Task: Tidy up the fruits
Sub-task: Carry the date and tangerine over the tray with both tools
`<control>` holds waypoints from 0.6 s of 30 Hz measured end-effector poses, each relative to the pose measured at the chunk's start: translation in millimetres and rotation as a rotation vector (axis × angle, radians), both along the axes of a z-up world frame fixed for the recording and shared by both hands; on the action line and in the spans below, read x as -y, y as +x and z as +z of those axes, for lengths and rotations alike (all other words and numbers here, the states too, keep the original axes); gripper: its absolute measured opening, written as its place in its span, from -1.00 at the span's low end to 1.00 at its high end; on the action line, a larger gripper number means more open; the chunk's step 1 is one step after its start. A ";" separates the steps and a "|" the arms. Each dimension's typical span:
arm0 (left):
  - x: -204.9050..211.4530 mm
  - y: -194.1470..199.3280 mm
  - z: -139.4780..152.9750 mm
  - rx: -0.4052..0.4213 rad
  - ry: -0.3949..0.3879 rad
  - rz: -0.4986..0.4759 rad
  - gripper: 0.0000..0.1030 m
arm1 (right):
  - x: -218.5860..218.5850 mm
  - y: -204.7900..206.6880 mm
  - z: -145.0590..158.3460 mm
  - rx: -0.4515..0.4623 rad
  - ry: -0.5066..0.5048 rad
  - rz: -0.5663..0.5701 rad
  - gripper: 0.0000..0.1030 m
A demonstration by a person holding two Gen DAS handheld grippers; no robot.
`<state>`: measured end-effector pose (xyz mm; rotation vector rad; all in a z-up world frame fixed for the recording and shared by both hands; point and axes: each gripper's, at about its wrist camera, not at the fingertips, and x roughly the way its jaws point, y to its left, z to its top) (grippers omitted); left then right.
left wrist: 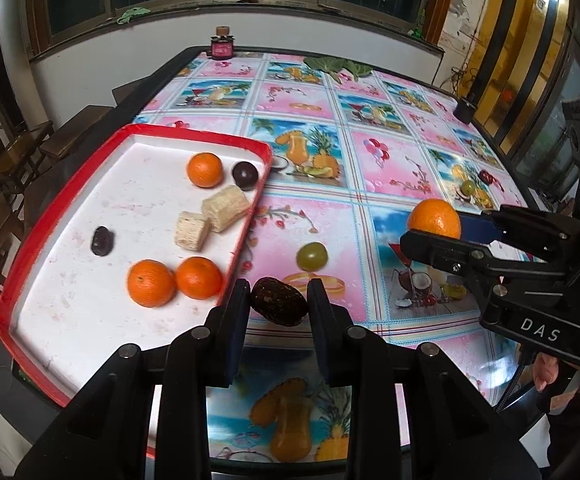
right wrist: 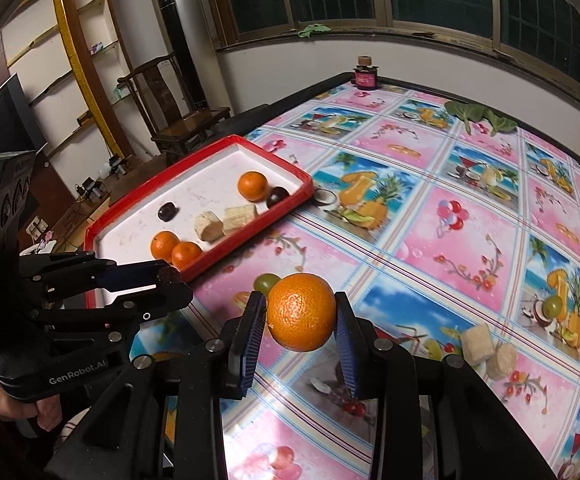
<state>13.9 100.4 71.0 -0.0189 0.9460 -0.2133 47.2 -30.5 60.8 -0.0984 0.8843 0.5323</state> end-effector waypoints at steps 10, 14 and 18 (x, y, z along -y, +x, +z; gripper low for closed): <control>-58.3 4.8 5.5 0.010 -0.010 0.119 -0.48 | -20.2 5.6 3.9 0.002 0.014 0.047 -0.33; -81.5 10.0 -0.5 0.001 -0.009 0.169 -0.48 | -34.7 9.3 6.1 0.004 0.021 0.081 -0.33; -95.6 13.5 -8.4 -0.013 -0.001 0.198 -0.48 | -52.9 16.1 7.5 -0.002 0.034 0.117 -0.33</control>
